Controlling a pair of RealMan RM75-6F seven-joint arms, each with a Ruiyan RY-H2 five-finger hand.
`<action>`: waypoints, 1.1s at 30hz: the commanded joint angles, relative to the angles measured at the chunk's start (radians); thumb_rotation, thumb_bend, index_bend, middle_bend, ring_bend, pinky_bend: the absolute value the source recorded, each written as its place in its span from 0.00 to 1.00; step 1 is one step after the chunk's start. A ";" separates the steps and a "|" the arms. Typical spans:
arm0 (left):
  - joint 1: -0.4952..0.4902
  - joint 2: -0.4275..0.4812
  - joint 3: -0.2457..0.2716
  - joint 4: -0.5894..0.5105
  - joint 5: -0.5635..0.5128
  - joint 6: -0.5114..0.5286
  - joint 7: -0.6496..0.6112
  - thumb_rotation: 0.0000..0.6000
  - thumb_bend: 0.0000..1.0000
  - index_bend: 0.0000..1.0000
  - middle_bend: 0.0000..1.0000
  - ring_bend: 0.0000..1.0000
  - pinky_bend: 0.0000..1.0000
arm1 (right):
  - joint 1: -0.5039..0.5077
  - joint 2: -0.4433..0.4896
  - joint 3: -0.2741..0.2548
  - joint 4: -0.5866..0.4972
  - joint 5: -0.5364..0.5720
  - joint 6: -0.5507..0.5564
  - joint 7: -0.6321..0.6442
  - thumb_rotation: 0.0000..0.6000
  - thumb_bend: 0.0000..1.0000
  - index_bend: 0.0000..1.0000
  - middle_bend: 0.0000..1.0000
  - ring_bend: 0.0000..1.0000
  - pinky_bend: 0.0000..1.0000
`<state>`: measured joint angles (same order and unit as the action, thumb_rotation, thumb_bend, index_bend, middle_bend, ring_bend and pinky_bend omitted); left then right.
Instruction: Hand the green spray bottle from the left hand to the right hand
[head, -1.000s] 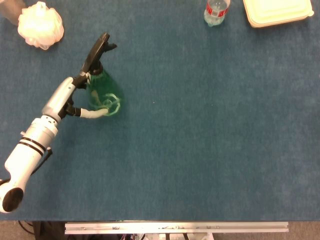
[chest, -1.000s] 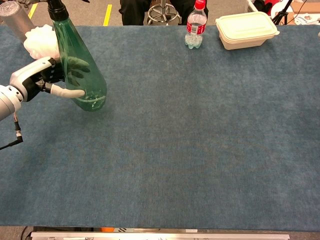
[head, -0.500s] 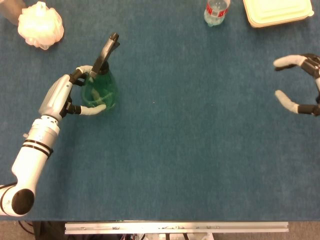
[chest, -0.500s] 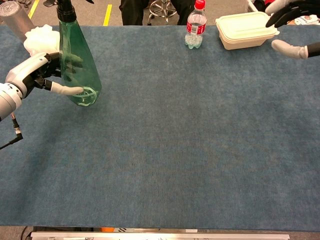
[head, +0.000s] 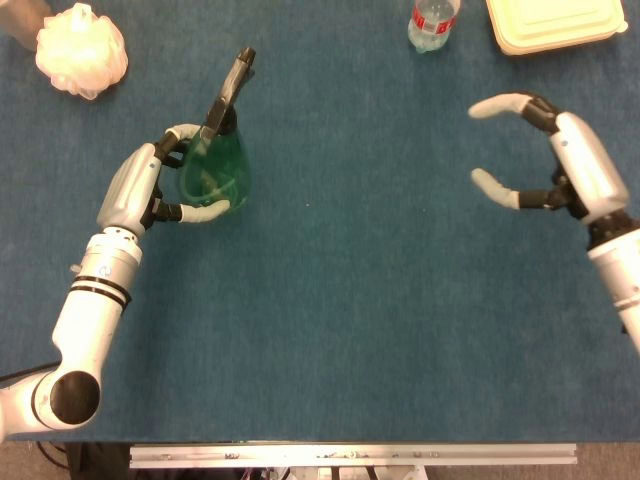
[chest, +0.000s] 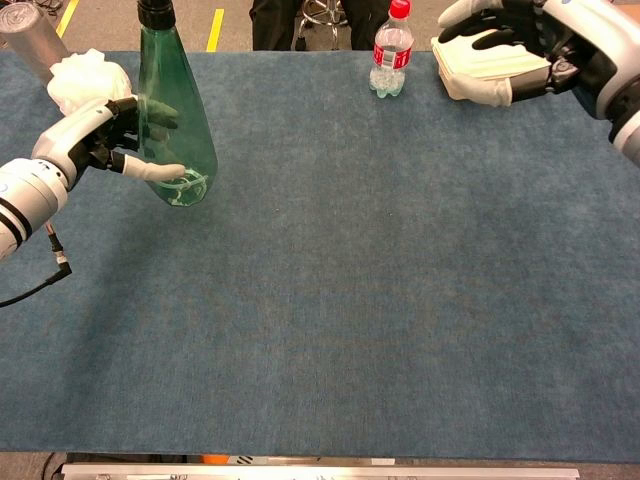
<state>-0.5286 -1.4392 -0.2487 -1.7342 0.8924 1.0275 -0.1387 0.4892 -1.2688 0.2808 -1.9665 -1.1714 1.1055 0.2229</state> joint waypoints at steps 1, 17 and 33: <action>-0.004 -0.006 -0.008 -0.014 -0.021 0.012 0.024 1.00 0.17 0.29 0.34 0.26 0.38 | 0.033 -0.036 0.021 -0.004 0.053 -0.021 -0.031 1.00 0.24 0.28 0.28 0.13 0.14; -0.028 -0.067 -0.038 -0.038 -0.118 0.083 0.147 1.00 0.17 0.25 0.34 0.26 0.39 | 0.165 -0.217 0.105 0.027 0.274 -0.044 -0.111 1.00 0.20 0.04 0.14 0.00 0.02; -0.036 -0.107 -0.051 -0.047 -0.156 0.117 0.206 1.00 0.17 0.24 0.33 0.26 0.40 | 0.311 -0.366 0.220 0.030 0.498 0.015 -0.213 1.00 0.21 0.04 0.13 0.00 0.02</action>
<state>-0.5646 -1.5454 -0.2992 -1.7811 0.7372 1.1437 0.0666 0.7873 -1.6219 0.4902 -1.9410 -0.6871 1.1119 0.0199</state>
